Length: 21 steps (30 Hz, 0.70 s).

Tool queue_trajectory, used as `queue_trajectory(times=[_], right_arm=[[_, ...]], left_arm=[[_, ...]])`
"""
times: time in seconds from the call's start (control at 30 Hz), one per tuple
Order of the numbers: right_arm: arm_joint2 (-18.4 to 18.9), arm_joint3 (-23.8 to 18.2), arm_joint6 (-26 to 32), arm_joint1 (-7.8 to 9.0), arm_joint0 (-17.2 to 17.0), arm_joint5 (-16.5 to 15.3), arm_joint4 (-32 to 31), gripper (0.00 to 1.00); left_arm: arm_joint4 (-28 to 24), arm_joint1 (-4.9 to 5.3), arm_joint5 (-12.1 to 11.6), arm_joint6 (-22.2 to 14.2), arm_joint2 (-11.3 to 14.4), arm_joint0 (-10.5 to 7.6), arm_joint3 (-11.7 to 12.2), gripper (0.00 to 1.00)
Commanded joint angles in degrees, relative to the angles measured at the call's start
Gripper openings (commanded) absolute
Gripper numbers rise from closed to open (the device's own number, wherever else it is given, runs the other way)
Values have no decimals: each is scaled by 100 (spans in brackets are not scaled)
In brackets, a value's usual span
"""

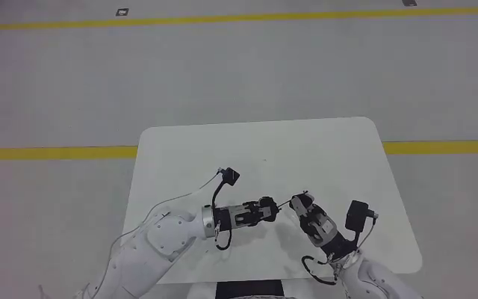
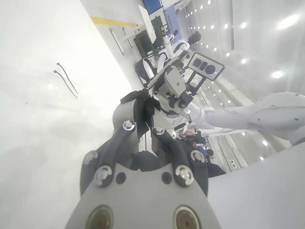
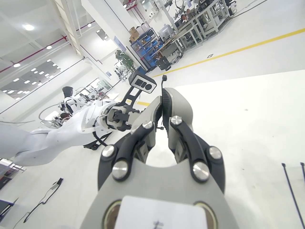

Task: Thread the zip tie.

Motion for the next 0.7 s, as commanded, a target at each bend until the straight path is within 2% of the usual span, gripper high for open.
queue_trajectory(times=[0.0,0.4,0.67], right_arm=[[12,17,-55,8,0,0,-11,0],[258,-137,-202,71,-271,6,-217,0],[276,-123,-179,72,-272,25,-257,0]], left_arm=[[0,3,0,12,-3,-2,10,0],[307,41,0,277,-40,65,36,0],[335,44,0,272,-37,59,30,0]])
